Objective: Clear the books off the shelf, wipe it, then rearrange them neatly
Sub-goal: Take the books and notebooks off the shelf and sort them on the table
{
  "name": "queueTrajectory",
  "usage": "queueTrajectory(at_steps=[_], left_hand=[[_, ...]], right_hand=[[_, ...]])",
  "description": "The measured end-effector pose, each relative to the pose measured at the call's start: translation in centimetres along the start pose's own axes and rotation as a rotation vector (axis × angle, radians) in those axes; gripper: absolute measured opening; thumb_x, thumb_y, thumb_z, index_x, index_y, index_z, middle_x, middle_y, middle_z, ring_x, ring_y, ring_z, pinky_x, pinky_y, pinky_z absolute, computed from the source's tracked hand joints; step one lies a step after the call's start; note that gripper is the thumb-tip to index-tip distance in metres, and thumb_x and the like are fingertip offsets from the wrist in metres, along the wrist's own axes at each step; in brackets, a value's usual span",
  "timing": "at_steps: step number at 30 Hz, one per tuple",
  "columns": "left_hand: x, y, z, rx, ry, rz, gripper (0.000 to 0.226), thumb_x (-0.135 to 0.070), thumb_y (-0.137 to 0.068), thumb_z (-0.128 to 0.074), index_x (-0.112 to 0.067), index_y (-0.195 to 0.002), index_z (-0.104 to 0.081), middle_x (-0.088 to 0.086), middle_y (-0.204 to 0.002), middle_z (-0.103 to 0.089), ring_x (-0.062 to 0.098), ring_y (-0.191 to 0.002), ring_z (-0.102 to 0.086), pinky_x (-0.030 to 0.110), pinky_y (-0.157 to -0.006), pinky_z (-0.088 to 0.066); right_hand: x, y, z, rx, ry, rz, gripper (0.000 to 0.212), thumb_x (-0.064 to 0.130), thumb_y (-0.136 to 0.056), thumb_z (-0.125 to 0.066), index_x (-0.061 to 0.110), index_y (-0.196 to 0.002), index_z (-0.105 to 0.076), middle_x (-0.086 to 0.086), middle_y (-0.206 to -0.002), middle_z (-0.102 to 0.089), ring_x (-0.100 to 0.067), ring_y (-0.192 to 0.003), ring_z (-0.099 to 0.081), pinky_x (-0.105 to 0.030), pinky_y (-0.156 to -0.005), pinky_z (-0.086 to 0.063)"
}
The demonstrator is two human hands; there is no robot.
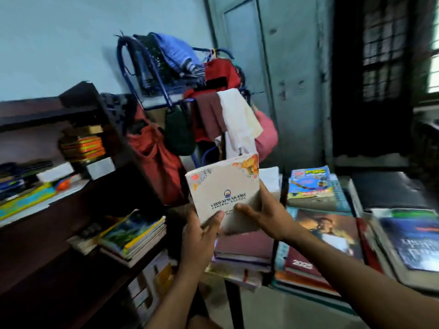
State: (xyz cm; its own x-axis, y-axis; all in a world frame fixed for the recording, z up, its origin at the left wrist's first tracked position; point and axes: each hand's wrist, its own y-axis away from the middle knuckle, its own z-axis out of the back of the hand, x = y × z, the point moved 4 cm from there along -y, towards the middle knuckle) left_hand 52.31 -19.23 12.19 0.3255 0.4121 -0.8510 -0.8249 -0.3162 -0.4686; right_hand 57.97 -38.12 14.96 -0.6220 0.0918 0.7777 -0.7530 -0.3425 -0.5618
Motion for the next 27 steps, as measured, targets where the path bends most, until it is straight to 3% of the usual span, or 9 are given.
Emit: queueTrajectory(at_steps=[4,7,11,16,18,20,22,24,27], left_hand=[[5.6,-1.2,-4.1,0.247,-0.314,0.071,0.05,-0.028,-0.096,-0.07,-0.022,-0.138,-0.044,-0.006,-0.125,-0.069,0.016,-0.115,-0.067,0.03,-0.089,-0.053],[7.8,-0.7,-5.3,0.259,-0.414,0.068,0.04,-0.029,-0.097,-0.066,-0.022,-0.129,-0.042,-0.004,-0.117,-0.068,0.02,-0.11,-0.066,0.031,-0.081,-0.05],[7.3,-1.9,-6.3,0.2,-0.368,0.142,0.042,-0.019,-0.098,-0.064,-0.018,-0.132,-0.041,-0.005,-0.113,-0.068,0.015,-0.101,-0.066,0.026,-0.072,-0.044],[6.6,-4.4,-6.6,0.29,-0.207,0.402,0.094,-0.03,-0.068,-0.058,-0.029,-0.157,-0.026,-0.003,-0.135,-0.061,0.027,-0.122,-0.059,0.039,-0.1,-0.048],[6.3,-4.9,-6.1,0.324,-0.181,0.481,0.084,-0.029,-0.063,-0.056,-0.022,-0.147,-0.046,0.0,-0.123,-0.064,0.027,-0.113,-0.061,0.039,-0.088,-0.046],[5.8,-4.6,-5.8,0.424,-0.276,0.482,0.054,-0.031,-0.067,-0.055,-0.021,-0.119,-0.061,-0.002,-0.111,-0.065,0.024,-0.102,-0.061,0.041,-0.087,-0.047],[6.0,-4.0,-5.6,0.511,-0.546,0.423,0.057,-0.047,-0.075,-0.05,-0.018,-0.124,-0.056,-0.005,-0.119,-0.059,0.025,-0.112,-0.058,0.036,-0.09,-0.047],[6.2,-3.6,-5.3,0.553,-0.853,0.344,0.068,-0.061,-0.076,-0.042,-0.022,-0.13,-0.051,0.0,-0.122,-0.053,0.027,-0.116,-0.055,0.037,-0.093,-0.047],[4.6,-3.5,-4.7,0.501,-1.036,0.246,0.052,-0.065,-0.088,-0.049,-0.026,-0.121,-0.059,0.003,-0.125,-0.049,0.027,-0.12,-0.051,0.038,-0.085,-0.042]], right_hand=[[-7.3,0.5,1.0,0.052,0.21,-0.249,0.066,0.031,-0.096,-0.068,0.025,-0.15,-0.03,0.011,-0.135,-0.054,-0.006,-0.125,-0.052,-0.018,-0.099,-0.04],[-10.8,0.9,1.3,0.159,0.238,-0.392,0.063,0.026,-0.098,-0.065,0.02,-0.149,-0.03,-0.003,-0.14,-0.056,-0.015,-0.119,-0.059,-0.029,-0.099,-0.05],[-10.8,-0.7,1.9,0.183,0.178,-0.424,0.046,0.018,-0.099,-0.063,0.016,-0.138,-0.038,-0.003,-0.13,-0.06,-0.01,-0.103,-0.063,-0.009,-0.075,-0.052],[-9.7,-1.3,3.1,0.159,0.18,-0.47,0.024,0.023,-0.095,-0.064,0.028,-0.118,-0.059,0.007,-0.119,-0.07,-0.009,-0.094,-0.067,-0.01,-0.062,-0.049],[-9.2,-0.5,3.2,0.234,0.221,-0.539,0.019,0.034,-0.096,-0.063,0.024,-0.111,-0.068,0.004,-0.1,-0.076,-0.011,-0.074,-0.07,-0.021,-0.06,-0.055],[-8.5,0.3,3.3,0.353,0.331,-0.61,0.021,0.041,-0.096,-0.063,0.022,-0.086,-0.065,0.002,-0.067,-0.07,-0.01,-0.049,-0.061,-0.023,-0.047,-0.048],[-8.0,0.3,3.6,0.411,0.582,-0.584,0.038,0.045,-0.095,-0.065,0.022,-0.068,-0.053,0.004,-0.059,-0.06,-0.008,-0.048,-0.055,-0.021,-0.047,-0.04],[-7.5,-0.4,3.3,0.38,0.805,-0.504,0.044,0.051,-0.093,-0.063,0.018,-0.065,-0.05,0.005,-0.062,-0.058,-0.013,-0.057,-0.056,-0.027,-0.048,-0.036],[-6.7,-1.5,1.0,0.334,0.842,-0.378,0.046,0.052,-0.09,-0.062,0.011,-0.07,-0.06,-0.002,-0.062,-0.063,-0.017,-0.06,-0.06,-0.034,-0.056,-0.047]])
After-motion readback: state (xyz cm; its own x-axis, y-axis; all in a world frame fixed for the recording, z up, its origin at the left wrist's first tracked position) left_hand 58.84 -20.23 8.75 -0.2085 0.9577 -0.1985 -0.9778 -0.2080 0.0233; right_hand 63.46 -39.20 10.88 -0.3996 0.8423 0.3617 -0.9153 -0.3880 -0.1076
